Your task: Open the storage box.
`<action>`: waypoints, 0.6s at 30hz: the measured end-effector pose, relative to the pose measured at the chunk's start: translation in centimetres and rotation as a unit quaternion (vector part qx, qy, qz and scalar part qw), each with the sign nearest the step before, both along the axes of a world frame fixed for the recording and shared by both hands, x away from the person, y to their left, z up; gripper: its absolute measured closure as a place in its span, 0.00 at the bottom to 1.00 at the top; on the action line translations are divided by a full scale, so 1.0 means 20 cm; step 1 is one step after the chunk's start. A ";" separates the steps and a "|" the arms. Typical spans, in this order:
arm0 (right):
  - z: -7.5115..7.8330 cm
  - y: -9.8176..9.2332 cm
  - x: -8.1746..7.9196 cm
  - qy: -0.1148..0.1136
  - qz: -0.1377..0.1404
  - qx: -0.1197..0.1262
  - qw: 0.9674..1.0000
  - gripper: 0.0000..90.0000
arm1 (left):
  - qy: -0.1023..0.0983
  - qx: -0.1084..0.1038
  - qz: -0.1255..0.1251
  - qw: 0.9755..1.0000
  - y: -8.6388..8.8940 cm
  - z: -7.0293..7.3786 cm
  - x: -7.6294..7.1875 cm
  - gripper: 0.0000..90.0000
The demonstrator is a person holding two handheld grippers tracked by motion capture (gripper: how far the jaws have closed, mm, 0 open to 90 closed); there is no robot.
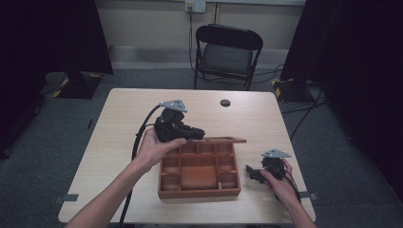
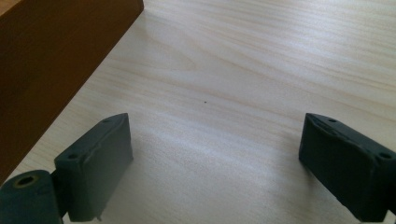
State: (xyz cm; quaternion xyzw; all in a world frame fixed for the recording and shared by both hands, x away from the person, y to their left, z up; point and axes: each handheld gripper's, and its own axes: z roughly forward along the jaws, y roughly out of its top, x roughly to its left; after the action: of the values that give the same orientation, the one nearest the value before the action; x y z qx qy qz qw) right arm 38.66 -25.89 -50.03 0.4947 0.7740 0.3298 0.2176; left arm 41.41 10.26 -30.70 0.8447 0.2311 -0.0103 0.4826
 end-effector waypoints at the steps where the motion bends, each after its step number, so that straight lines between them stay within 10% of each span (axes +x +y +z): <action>1: 0.00 0.00 0.00 0.000 0.000 0.000 1.000 0.10 | 0.000 0.000 -0.001 1.000 0.00 0.00 0.00 0.94; 18: 0.00 0.00 0.00 0.000 0.000 0.000 1.000 0.10 | 0.003 -0.003 0.001 1.000 0.00 0.00 0.01 0.94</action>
State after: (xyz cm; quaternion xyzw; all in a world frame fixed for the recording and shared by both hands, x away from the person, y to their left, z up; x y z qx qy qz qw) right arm 38.66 -25.89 -50.03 0.4946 0.7741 0.3298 0.2176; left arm 41.55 10.32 -30.68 0.8430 0.2327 -0.0130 0.4849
